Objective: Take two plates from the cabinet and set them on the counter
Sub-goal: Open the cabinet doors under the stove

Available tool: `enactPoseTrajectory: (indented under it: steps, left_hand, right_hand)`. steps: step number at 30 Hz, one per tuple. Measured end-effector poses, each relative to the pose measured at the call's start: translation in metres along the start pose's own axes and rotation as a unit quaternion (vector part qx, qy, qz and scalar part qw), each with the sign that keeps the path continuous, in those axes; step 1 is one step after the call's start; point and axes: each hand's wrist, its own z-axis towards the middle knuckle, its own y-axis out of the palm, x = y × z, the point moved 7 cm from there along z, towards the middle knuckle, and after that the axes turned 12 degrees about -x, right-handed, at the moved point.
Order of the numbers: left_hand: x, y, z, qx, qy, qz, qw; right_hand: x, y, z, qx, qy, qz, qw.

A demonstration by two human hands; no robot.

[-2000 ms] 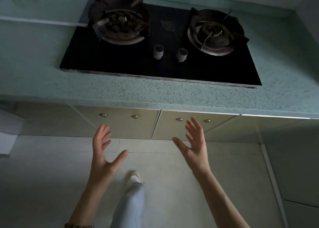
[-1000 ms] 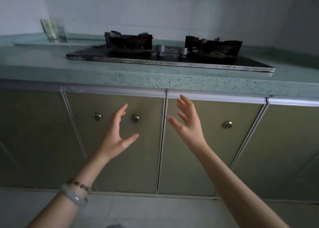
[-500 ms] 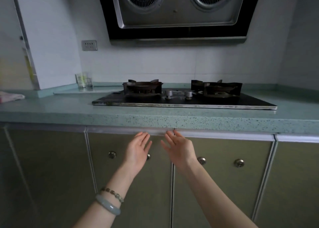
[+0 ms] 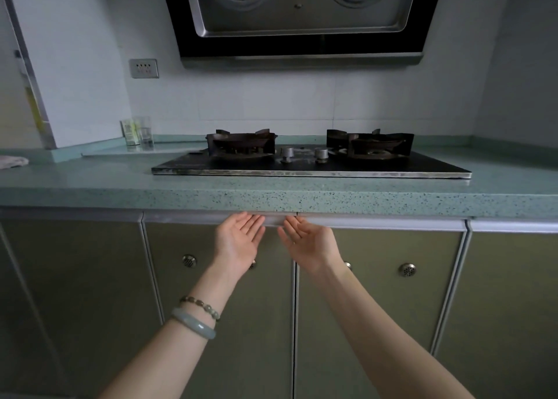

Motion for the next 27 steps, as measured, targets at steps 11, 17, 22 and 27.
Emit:
enactPoseTrajectory:
  steps: [11, 17, 22, 27]
  left_hand:
    - [0.014, -0.006, -0.046, -0.020, -0.045, -0.023, 0.999]
    - [0.032, -0.008, -0.082, -0.008, -0.054, -0.020, 0.998]
    - [0.049, -0.012, -0.114, 0.002, -0.041, 0.025, 0.999]
    - [0.061, -0.021, -0.136, 0.031, -0.028, 0.064, 0.997]
  right_hand:
    - [-0.006, -0.007, -0.044, -0.001, -0.049, -0.254, 0.966]
    - [-0.008, 0.019, -0.064, -0.094, -0.113, -0.607, 0.781]
    - [0.024, 0.043, -0.082, -0.187, -0.113, -0.662, 0.716]
    - [0.040, 0.061, -0.096, -0.245, -0.100, -0.699, 0.665]
